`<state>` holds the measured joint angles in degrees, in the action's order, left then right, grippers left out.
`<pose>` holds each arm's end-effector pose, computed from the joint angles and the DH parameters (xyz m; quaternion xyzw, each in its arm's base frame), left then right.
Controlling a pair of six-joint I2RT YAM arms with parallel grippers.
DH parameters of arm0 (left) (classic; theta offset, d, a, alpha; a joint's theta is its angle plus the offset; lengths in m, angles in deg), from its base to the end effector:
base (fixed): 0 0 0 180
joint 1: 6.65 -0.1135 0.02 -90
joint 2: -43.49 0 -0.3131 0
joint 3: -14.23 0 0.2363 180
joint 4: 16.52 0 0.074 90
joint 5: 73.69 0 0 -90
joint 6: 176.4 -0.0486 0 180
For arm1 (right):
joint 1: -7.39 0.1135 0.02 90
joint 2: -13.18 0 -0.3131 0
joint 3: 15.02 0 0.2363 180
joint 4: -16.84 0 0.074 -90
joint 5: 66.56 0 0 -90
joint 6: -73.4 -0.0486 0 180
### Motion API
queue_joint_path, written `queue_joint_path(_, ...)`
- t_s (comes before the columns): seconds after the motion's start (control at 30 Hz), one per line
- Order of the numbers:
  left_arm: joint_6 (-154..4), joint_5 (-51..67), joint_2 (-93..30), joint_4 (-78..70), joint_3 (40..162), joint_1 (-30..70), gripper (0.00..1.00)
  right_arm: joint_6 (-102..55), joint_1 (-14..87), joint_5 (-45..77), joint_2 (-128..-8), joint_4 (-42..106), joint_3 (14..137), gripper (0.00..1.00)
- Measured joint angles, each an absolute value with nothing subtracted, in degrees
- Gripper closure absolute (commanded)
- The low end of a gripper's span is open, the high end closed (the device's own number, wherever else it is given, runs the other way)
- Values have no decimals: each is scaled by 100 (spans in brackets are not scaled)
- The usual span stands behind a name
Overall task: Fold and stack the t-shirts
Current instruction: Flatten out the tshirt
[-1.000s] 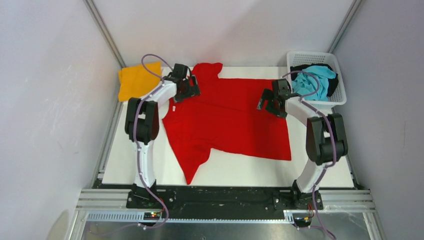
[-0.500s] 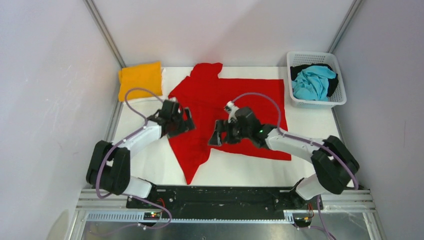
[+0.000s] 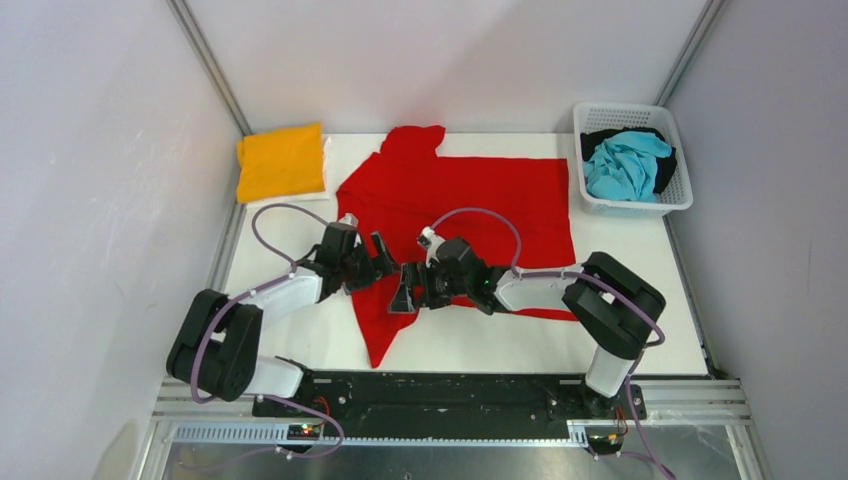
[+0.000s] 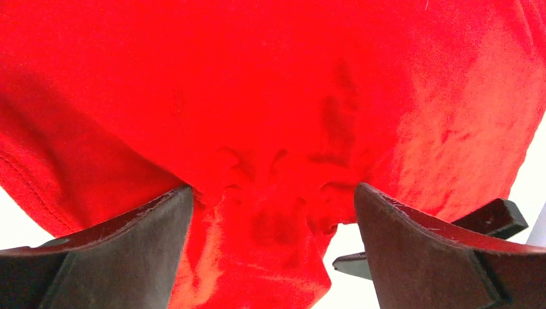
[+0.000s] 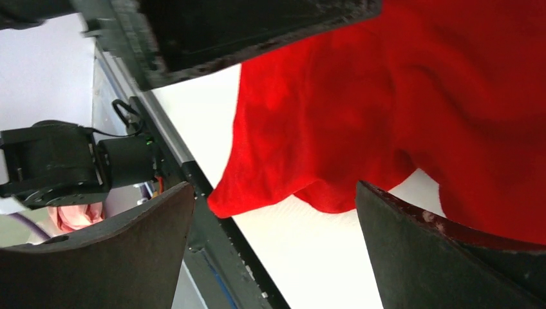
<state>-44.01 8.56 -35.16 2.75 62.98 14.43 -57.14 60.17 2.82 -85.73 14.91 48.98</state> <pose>0.2245 -0.0936 0.2103 -0.1497 0.9233 -0.2369 0.2627 0.2056 0.2990 0.2225 -0.1771 0.8505 0.4495 0.2079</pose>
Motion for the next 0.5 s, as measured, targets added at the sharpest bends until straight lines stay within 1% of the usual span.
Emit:
queue_joint_path(0.27,-4326,874,-3523,28,6202,1443,0,-5867,6119,347,-9065,1187,4962,2)
queue_joint_path(0.5,-4326,939,-3527,10,6199,1426,0,-5871,6181,643,-9129,1311,5100,3)
